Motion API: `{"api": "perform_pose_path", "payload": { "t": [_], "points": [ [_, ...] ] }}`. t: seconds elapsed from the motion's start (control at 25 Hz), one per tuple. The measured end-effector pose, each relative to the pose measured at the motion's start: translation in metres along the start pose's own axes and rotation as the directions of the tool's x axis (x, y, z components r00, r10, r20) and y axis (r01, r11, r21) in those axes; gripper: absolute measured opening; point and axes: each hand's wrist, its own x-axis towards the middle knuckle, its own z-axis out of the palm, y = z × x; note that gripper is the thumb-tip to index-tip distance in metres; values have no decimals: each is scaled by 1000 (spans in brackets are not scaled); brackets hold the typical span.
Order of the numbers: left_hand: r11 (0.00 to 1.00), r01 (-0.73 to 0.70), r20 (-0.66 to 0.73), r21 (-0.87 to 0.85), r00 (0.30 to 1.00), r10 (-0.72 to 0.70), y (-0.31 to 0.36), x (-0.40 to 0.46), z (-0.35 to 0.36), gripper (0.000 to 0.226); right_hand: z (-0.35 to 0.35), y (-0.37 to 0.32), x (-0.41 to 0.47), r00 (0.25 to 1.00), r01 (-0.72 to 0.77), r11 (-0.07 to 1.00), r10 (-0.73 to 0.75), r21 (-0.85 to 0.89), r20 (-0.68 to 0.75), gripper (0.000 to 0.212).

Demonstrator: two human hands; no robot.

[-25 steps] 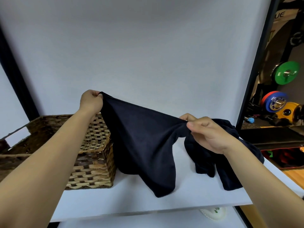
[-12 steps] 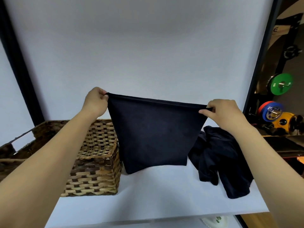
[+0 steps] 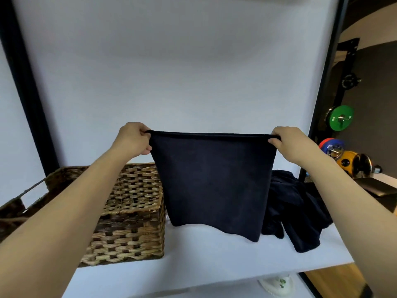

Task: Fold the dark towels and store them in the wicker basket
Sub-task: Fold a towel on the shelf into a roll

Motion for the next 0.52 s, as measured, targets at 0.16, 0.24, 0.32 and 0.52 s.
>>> {"api": "perform_pose_path", "payload": {
  "t": [0.16, 0.24, 0.32, 0.52],
  "points": [
    [997, -16, 33, -69, 999, 18, -3, -11, 4, 14, -12, 1, -24, 981, -134, 921, 175, 365, -82, 16],
    [988, -34, 23, -152, 999, 38, 1, -17, 9, 12, -18, 0, -34, 950, -173, 790, 292, 588, -113, 12],
    [986, -54, 45, -156, 997, 62, 8, -20, 15, 12, -21, 4, -38, 926, -185, 658, 365, 730, -95, 14],
    [967, -21, 91, -256, 995, 45, 33, -17, 18, 11, -35, 19, -36, 907, -153, 419, 419, 895, -41, 17]
  ]
}}
